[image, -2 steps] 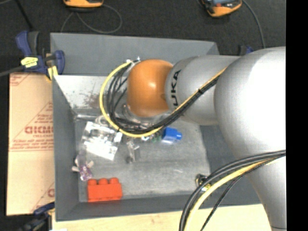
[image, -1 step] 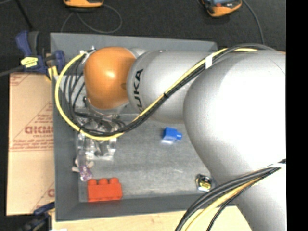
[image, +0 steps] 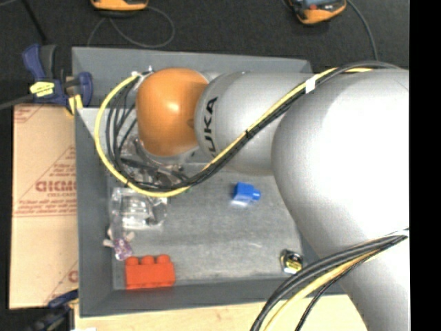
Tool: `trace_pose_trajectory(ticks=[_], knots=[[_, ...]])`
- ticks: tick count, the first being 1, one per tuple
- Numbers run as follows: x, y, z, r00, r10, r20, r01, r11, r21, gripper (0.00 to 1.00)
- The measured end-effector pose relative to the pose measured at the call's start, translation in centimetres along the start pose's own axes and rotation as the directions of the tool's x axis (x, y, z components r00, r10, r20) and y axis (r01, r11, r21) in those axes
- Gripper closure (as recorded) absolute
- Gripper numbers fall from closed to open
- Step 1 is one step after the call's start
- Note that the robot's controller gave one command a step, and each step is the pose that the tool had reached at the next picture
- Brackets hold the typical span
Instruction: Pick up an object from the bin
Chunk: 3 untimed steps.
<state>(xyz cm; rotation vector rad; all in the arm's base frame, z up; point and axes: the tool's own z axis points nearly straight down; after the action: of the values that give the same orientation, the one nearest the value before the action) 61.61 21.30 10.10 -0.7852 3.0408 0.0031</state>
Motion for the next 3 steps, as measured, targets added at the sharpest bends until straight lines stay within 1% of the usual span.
trace_pose_trajectory(ticks=[1,2,3], knots=[[-0.14,0.03,2.94,0.991,-0.137,0.000,0.137,0.991,0.004,0.00],[-0.28,0.00,2.76,0.991,-0.132,0.004,0.132,0.991,0.003,0.00],[-0.25,-0.35,2.74,0.992,-0.129,0.003,0.129,0.992,0.009,1.00]])
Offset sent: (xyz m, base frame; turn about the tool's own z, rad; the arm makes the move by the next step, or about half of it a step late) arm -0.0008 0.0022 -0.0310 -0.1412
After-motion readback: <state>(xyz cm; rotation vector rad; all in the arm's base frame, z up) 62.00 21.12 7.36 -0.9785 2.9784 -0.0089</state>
